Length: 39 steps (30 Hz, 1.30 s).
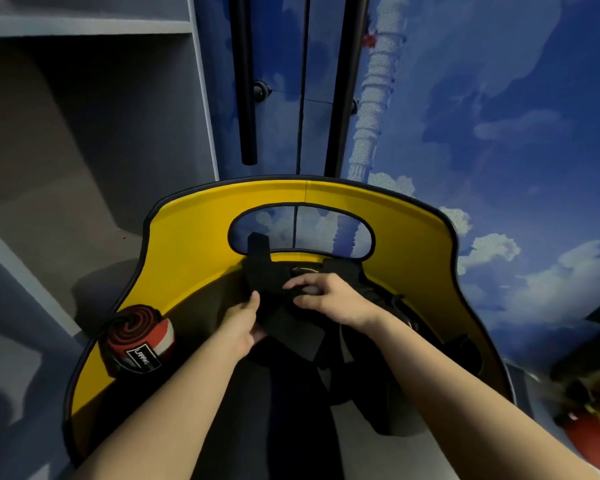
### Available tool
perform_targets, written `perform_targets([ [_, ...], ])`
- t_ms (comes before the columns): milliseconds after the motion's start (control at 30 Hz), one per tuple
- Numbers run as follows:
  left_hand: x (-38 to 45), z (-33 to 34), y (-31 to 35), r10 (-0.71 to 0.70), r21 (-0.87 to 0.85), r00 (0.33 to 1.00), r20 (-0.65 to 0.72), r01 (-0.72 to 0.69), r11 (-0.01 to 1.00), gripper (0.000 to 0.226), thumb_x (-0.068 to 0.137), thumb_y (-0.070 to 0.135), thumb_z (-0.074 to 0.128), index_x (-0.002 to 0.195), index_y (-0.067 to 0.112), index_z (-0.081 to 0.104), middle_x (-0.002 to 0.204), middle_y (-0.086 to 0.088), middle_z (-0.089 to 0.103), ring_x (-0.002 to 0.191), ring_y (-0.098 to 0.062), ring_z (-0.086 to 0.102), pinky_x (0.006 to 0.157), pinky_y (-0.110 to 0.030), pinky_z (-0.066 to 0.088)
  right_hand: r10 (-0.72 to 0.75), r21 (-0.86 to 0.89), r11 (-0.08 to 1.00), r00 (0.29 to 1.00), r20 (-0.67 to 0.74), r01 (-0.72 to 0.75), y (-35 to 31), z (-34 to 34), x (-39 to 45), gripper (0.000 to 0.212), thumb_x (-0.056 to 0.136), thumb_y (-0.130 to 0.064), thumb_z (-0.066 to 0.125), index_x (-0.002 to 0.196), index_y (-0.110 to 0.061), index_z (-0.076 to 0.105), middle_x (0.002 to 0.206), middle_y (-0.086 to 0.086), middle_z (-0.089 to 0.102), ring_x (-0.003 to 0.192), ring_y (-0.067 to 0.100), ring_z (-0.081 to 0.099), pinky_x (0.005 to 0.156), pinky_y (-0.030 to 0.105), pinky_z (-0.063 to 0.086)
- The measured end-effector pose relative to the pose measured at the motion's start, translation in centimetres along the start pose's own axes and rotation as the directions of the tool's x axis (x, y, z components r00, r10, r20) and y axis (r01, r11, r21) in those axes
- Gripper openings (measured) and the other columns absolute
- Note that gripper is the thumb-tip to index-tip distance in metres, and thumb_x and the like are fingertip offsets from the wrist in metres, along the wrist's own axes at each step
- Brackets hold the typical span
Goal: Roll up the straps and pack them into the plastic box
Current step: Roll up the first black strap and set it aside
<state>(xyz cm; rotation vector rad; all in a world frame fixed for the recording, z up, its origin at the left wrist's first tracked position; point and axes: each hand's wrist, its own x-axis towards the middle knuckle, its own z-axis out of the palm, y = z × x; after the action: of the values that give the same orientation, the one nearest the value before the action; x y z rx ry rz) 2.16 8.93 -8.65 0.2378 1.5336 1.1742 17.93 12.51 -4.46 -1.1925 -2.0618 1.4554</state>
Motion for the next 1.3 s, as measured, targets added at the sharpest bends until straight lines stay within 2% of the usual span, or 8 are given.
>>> perform_targets([
  [133, -3.6, -1.6, -0.6, -0.139, 0.068, 0.941, 0.308, 0.124, 0.99, 0.073, 0.09, 0.058, 0.037, 0.137, 0.003, 0.038, 0.134, -0.02, 0.051, 0.124, -0.034, 0.05, 0.094, -0.04, 0.044, 0.044, 0.015, 0.999, 0.982, -0.184, -0.042, 0.3, 0.3, 1.1, 0.025, 0.086, -0.012, 0.063, 0.108, -0.023, 0.066, 0.107, 0.007, 0.069, 0.103, 0.02, 0.064, 0.098, 0.04, 0.049],
  [233, -6.2, -1.4, -1.1, -0.011, 0.175, 0.908, 0.42, -0.069, 0.982, 0.075, 0.089, 0.032, 0.056, 0.148, 0.006, 0.017, 0.146, -0.015, 0.037, 0.127, -0.025, 0.046, 0.104, -0.036, 0.039, 0.063, -0.015, 0.997, 0.951, -0.301, -0.071, 0.4, 0.8, 1.9, 0.029, 0.085, -0.018, 0.065, 0.113, -0.023, 0.066, 0.113, 0.008, 0.068, 0.112, 0.021, 0.061, 0.101, 0.044, 0.045],
  [500, -7.2, 0.8, 2.2, 0.197, -0.187, 0.968, 0.156, -0.166, 0.968, 0.064, 0.091, 0.004, 0.055, 0.146, 0.005, 0.022, 0.14, -0.02, 0.046, 0.117, -0.03, 0.055, 0.087, -0.038, 0.046, 0.044, -0.014, 0.999, 0.955, -0.294, -0.05, -0.2, -0.6, -2.1, 0.052, 0.076, -0.058, 0.065, 0.111, -0.019, 0.063, 0.109, -0.004, 0.065, 0.103, 0.01, 0.06, 0.092, 0.029, 0.047],
  [700, -7.2, 0.1, 5.0, 0.23, -0.287, 0.955, 0.184, -0.172, 0.942, 0.046, 0.094, 0.012, 0.053, 0.136, 0.004, 0.038, 0.132, -0.016, 0.054, 0.108, -0.025, 0.056, 0.084, -0.037, 0.048, -0.061, 0.024, 0.997, 0.98, -0.188, 0.067, 2.0, -1.1, -4.0, 0.008, 0.083, -0.026, 0.07, 0.079, -0.022, 0.065, 0.084, -0.008, 0.071, 0.082, 0.007, 0.066, 0.079, 0.028, 0.051],
  [800, -7.4, -0.5, 3.7, 0.152, -0.057, 0.939, 0.308, -0.141, 0.988, 0.07, 0.089, 0.021, 0.061, 0.147, 0.013, 0.023, 0.139, -0.01, 0.048, 0.117, -0.029, 0.054, 0.089, -0.044, 0.048, -0.056, 0.101, 0.992, 0.984, -0.17, 0.074, 0.7, -0.1, -4.0, 0.008, 0.087, -0.021, 0.066, 0.08, -0.025, 0.063, 0.084, -0.006, 0.07, 0.078, 0.005, 0.066, 0.078, 0.027, 0.051],
  [933, -6.9, -1.8, 1.8, 0.161, 0.273, 0.948, 0.273, -0.237, 0.932, 0.049, 0.087, 0.008, 0.064, 0.13, 0.018, 0.043, 0.13, -0.007, 0.056, 0.106, -0.027, 0.059, 0.075, -0.041, 0.054, 0.103, 0.015, 0.995, 0.995, -0.008, -0.103, -0.6, 1.4, -4.7, 0.024, 0.093, -0.041, 0.053, 0.092, -0.02, 0.065, 0.085, -0.004, 0.068, 0.076, 0.002, 0.064, 0.056, 0.013, 0.047],
  [1100, -7.2, -3.3, -0.6, -0.011, 0.462, 0.918, 0.396, -0.189, 0.866, 0.05, 0.084, 0.007, 0.067, 0.129, 0.018, 0.049, 0.114, -0.004, 0.065, 0.102, -0.023, 0.063, 0.081, -0.04, 0.055, 0.294, 0.215, 0.943, 0.941, -0.17, -0.256, 0.2, 3.8, -3.7, 0.066, 0.083, -0.063, 0.053, 0.127, -0.013, 0.055, 0.122, 0.005, 0.062, 0.111, 0.023, 0.06, 0.095, 0.036, 0.05],
  [1300, -7.9, -5.6, -4.0, -0.263, 0.699, 0.869, 0.418, -0.123, 0.704, 0.051, 0.088, 0.018, 0.064, 0.134, 0.014, 0.044, 0.12, -0.007, 0.063, 0.106, -0.025, 0.063, 0.081, -0.04, 0.057, 0.449, 0.424, 0.83, 0.886, -0.12, -0.363, 1.9, 6.8, -4.0, 0.051, 0.083, -0.031, 0.069, 0.124, -0.005, 0.052, 0.111, 0.012, 0.066, 0.095, 0.026, 0.066, 0.074, 0.036, 0.057],
])
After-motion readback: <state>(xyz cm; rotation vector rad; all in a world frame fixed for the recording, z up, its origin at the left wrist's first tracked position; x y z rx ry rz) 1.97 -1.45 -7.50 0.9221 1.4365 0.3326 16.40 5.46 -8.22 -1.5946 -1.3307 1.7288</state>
